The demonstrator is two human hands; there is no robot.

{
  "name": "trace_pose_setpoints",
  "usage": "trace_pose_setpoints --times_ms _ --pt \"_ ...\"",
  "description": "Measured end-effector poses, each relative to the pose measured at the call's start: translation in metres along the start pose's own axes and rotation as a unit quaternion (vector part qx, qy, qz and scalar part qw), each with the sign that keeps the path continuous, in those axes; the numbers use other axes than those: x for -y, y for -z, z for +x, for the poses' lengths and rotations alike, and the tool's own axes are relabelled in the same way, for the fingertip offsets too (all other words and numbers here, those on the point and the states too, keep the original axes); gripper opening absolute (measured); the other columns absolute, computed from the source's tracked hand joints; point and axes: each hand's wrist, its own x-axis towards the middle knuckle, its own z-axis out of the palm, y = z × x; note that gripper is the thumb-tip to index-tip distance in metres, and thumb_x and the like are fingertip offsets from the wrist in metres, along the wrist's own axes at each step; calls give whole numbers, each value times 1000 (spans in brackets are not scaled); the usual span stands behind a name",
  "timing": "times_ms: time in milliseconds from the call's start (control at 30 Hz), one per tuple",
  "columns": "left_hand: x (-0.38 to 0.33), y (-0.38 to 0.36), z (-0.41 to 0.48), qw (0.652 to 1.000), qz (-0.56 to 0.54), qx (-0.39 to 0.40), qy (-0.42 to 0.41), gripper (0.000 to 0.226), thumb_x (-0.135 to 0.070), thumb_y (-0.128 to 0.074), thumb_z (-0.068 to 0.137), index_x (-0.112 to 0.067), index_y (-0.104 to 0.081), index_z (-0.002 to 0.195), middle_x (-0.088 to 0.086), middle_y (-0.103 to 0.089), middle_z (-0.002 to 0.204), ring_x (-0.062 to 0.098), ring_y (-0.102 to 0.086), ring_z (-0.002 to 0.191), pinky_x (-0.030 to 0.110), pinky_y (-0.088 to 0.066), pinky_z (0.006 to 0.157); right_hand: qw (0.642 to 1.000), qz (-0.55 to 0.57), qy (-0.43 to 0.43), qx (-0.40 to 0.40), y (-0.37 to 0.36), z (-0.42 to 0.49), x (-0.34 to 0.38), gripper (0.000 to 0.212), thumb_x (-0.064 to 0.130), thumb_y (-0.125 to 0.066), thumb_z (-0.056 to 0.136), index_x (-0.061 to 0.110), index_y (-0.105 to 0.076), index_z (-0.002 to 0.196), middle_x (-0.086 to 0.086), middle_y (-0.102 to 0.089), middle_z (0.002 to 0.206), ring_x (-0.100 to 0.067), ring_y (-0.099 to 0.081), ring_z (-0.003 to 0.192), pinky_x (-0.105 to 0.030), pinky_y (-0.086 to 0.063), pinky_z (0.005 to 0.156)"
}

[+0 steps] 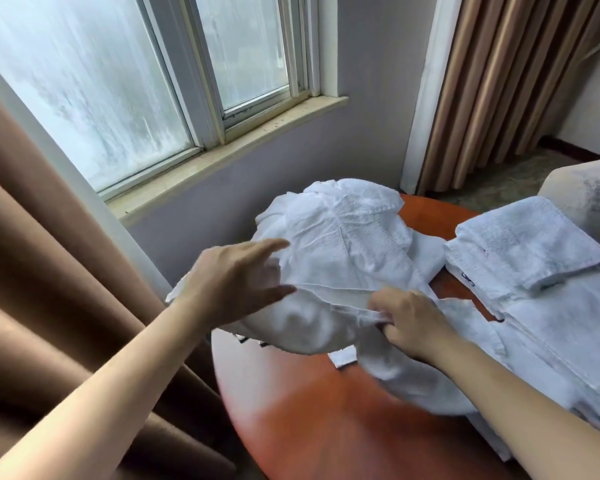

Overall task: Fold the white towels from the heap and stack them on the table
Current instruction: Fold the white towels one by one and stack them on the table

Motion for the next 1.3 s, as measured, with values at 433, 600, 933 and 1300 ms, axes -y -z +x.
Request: trace_pose_setpoints --times_ms 433,600,933,1300 --pt "-77 -39 35 968 68 241 21 21 -39 -56 88 -20 -62 85 5 -68 90 32 -61 86 31 -28 58 993 23 32 -114 26 2 45 18 35 -47 80 28 -63 81 4 -51 70 -20 -50 48 -20 -25 47" --pt "-78 -34 35 967 76 244 1 9 -22 -53 84 -20 -61 88 3 -66 92 31 -60 84 31 -30 58 996 34 -66 -44 8 -6 46 28 38 -50 74 20 -68 86 -2 -54 76 -33 -59 65 -32 -36 51" --pt "-64 -15 32 963 62 260 47 8 -21 -54 82 -26 -59 86 -3 -65 94 24 -57 86 29 -28 55 995 80 -35 49 -7 -9 50 31 53 -61 52 25 -53 62 6 -41 81 -17 -40 76 -29 -26 76" --pt "-62 -19 25 950 98 295 -31 9 -19 -51 81 -27 -49 80 -3 -62 92 26 -58 80 31 -20 50 961 -81 -25 263 23 -10 56 20 30 -64 78 23 -48 68 2 -46 88 -23 -48 76 -29 -31 54"
